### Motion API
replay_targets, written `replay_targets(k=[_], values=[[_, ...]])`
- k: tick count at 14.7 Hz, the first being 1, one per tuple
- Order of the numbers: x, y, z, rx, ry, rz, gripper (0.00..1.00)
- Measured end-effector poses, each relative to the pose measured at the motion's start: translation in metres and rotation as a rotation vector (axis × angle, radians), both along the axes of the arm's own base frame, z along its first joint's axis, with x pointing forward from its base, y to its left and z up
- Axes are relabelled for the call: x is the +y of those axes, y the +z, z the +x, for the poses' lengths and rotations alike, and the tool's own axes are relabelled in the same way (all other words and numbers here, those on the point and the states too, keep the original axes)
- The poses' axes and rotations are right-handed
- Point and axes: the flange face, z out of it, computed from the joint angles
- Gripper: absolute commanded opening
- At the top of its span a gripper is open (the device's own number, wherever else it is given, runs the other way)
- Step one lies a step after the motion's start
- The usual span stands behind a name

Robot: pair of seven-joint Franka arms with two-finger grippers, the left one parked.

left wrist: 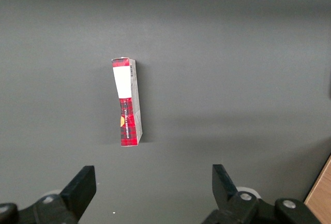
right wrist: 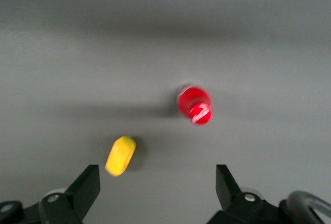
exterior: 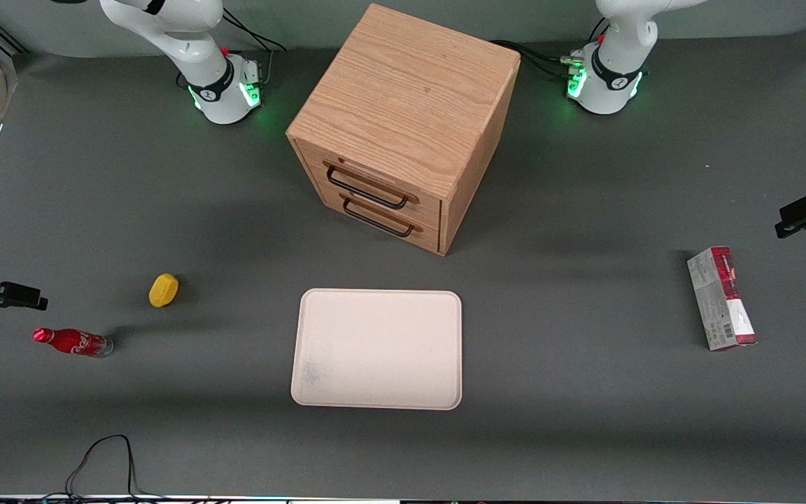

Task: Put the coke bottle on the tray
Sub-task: 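Lower the right gripper around the bottle's cap end, then close the right gripper on the bottle cap and lift it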

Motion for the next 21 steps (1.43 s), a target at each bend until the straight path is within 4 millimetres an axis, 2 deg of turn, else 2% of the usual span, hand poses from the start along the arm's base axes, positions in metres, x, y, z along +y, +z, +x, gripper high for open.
replay_targets(k=[4, 8, 15, 16, 17, 21], values=[[-0.011, -0.039, 0.015, -0.043, 0.033, -0.029, 0.99], [-0.02, -0.079, 0.018, -0.051, 0.059, -0.046, 0.99], [-0.024, -0.115, 0.008, -0.054, 0.084, -0.055, 0.98], [-0.026, -0.118, 0.007, -0.059, 0.08, -0.051, 0.92], [-0.027, -0.12, 0.006, -0.066, 0.074, -0.04, 0.8], [-0.029, -0.12, 0.006, -0.08, 0.079, -0.017, 0.0]])
